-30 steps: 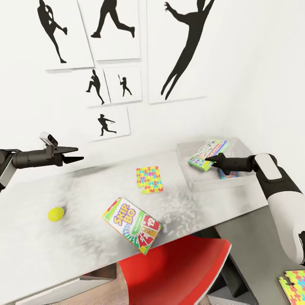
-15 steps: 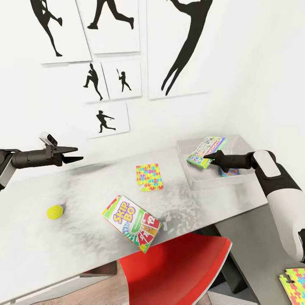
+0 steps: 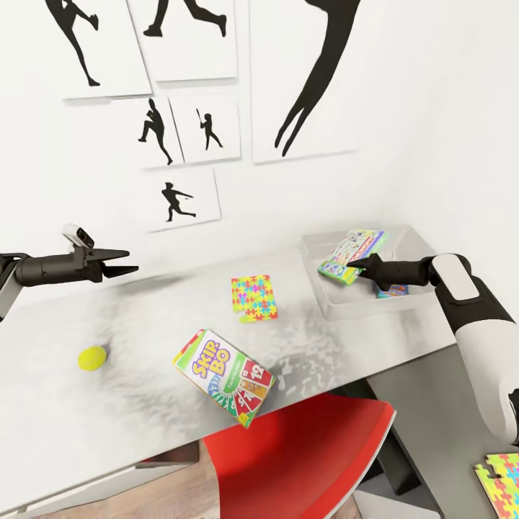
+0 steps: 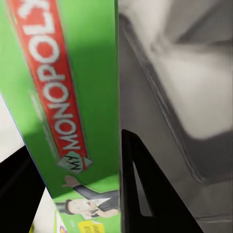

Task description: Put all the toys in the child's room - the three board games (two on the bed and one on the table), the two jigsaw puzzles on the table, and the tennis ball on the table - inside the toy box on the table in the child's room.

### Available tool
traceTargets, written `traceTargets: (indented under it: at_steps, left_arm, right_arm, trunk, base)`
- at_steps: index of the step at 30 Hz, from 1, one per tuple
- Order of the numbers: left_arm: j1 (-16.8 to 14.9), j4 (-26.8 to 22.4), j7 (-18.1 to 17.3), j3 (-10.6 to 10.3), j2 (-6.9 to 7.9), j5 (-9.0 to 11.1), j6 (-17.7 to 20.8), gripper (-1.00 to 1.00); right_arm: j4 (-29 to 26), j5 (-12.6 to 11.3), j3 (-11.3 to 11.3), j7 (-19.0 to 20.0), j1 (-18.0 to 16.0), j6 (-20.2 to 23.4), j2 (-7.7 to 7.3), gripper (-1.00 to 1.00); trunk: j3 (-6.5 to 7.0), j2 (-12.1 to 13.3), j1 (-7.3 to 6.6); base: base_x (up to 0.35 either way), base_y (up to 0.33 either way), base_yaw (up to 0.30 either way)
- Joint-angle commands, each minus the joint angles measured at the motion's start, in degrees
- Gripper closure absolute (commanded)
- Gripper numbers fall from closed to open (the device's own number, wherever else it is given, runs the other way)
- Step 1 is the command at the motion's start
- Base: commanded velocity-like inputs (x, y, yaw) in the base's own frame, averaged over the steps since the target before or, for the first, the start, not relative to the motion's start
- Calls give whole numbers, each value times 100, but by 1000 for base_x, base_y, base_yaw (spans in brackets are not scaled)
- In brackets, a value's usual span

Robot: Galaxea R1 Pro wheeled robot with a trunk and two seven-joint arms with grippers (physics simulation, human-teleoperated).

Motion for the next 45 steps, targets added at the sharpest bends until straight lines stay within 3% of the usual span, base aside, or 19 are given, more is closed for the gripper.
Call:
traceTargets:
  at_steps: [1,16,45]
  left_arm:
    - [-10,4,-37,-25,7,-3,61,-100]
    - [-174,-19,-37,-19,117,-5,60,-100]
    - [-312,2,-37,-18,123,6,66,-100]
  right_arm:
    - [-5,-63,24,-57,-4,5,-6,100]
    - [-9,-39,34,-57,-4,5,-10,100]
    - [-321,-39,34,-63,-4,5,-115,100]
  trunk:
    - [-12,-11,3]
    - [-15,-11,3]
    - [-16,-11,3]
  base:
    - [0,0,0]
    - [0,0,0]
    - [0,0,0]
